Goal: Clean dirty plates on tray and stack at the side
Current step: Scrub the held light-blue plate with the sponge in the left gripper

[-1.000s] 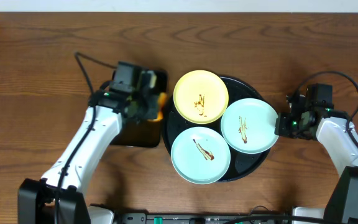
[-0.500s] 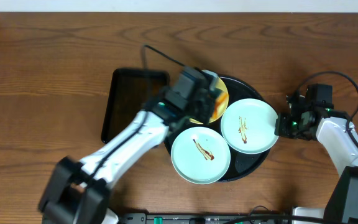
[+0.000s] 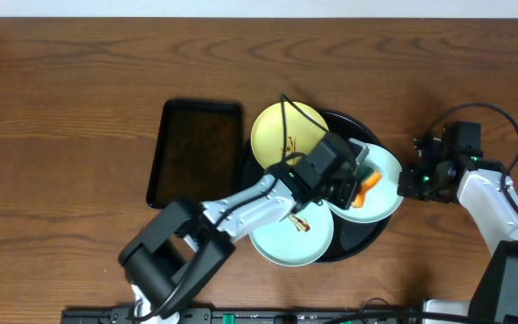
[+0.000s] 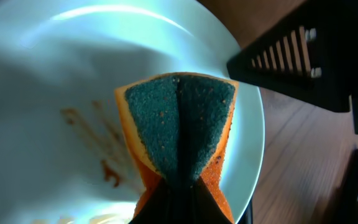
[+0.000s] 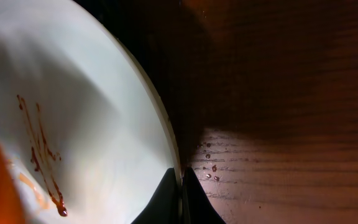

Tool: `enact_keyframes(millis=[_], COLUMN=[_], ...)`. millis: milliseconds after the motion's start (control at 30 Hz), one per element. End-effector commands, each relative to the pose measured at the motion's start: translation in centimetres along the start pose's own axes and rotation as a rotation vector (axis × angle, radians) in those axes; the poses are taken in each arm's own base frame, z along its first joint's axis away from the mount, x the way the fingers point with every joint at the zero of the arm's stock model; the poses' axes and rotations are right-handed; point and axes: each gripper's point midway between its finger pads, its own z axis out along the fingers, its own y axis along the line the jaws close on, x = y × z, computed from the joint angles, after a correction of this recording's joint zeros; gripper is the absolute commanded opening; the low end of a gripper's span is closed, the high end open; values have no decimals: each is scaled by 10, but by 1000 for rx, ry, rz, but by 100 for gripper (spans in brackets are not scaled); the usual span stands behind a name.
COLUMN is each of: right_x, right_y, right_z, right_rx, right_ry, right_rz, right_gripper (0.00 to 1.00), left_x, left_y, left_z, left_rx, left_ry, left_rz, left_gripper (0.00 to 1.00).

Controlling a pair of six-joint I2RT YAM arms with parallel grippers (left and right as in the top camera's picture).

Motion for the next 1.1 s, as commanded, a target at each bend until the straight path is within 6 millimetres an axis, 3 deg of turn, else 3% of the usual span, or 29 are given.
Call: enact_keyframes(millis=[0, 167, 400, 767, 867, 1067], right_x=[-2, -2, 0, 2, 2, 2], right_y=[-1, -1, -1, -1, -1, -1], right_z=[-1, -1, -1, -1, -1, -1], right_rx=[0, 0, 0, 1, 1, 1], right_ry=[-2, 1, 5, 15, 15, 16], right_rz=[0, 0, 1, 4, 4, 4], right_gripper=[1, 1, 1, 1, 1, 1], left_x=[0, 9, 6, -27, -24, -9], left_y=[-14, -16, 38, 100, 90, 38], left_z=[10, 25, 34, 9, 11, 8], left_rx=[39, 44, -165, -258, -188, 60], left_ry=[-1, 7, -42, -140, -106, 20], left_rz=[-1, 13, -20, -206, -213, -205], left_gripper=[8, 8, 7, 8, 7, 8])
